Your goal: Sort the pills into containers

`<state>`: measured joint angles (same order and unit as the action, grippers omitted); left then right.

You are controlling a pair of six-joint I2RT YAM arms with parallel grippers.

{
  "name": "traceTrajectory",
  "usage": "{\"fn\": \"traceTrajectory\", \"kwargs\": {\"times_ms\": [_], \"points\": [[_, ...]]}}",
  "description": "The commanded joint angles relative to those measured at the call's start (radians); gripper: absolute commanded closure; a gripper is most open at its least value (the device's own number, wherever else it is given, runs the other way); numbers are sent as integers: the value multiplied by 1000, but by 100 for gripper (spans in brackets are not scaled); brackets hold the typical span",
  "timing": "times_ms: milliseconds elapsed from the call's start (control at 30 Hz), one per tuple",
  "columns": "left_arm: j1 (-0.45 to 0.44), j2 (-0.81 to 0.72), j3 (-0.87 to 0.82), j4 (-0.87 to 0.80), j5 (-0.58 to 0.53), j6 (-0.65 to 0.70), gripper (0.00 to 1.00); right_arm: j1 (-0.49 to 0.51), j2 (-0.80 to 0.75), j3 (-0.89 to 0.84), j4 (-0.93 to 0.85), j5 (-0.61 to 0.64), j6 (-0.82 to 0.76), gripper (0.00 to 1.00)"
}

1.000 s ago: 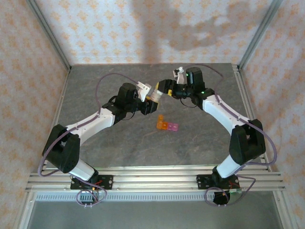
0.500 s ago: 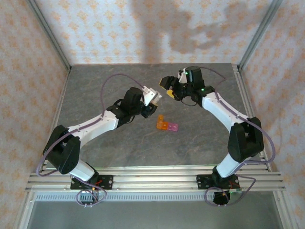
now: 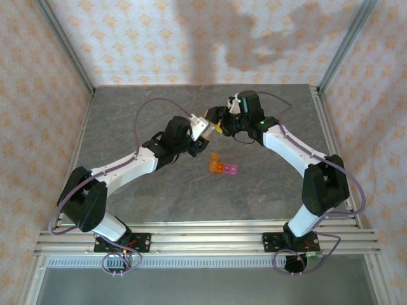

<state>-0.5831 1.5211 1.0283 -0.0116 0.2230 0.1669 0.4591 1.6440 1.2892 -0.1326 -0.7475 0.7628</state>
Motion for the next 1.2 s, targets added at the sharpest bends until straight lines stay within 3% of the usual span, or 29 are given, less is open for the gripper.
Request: {"fn": "traceTrajectory", "kwargs": {"times_ms": [0,100,267,367,567,667,900,1167], "points": [[-10,2,34,3,-26,14,100,7,13,-14,35,-5,-1,52],[-9,2,38,6,-30,8,100,7,14,-25,41,-10,-5,61],[5,-7,45,9,21,-34,100,-3,17,-29,20,0,-79,65],[35,-19,44,12,129,-85,100,-28,12,-50,60,-11,-157,66],[95,-22,53,4,438,-186,100,-75,-43,-133,210,-147,-371,66],[95,-8,56,-11,503,-199,100,-79,-50,-122,195,-202,-441,67],[96,13,32,23,531,-219,100,-100,-71,-89,121,-195,-505,69],[99,8,17,55,534,-228,100,-153,-82,-111,175,-201,-421,70]]}}
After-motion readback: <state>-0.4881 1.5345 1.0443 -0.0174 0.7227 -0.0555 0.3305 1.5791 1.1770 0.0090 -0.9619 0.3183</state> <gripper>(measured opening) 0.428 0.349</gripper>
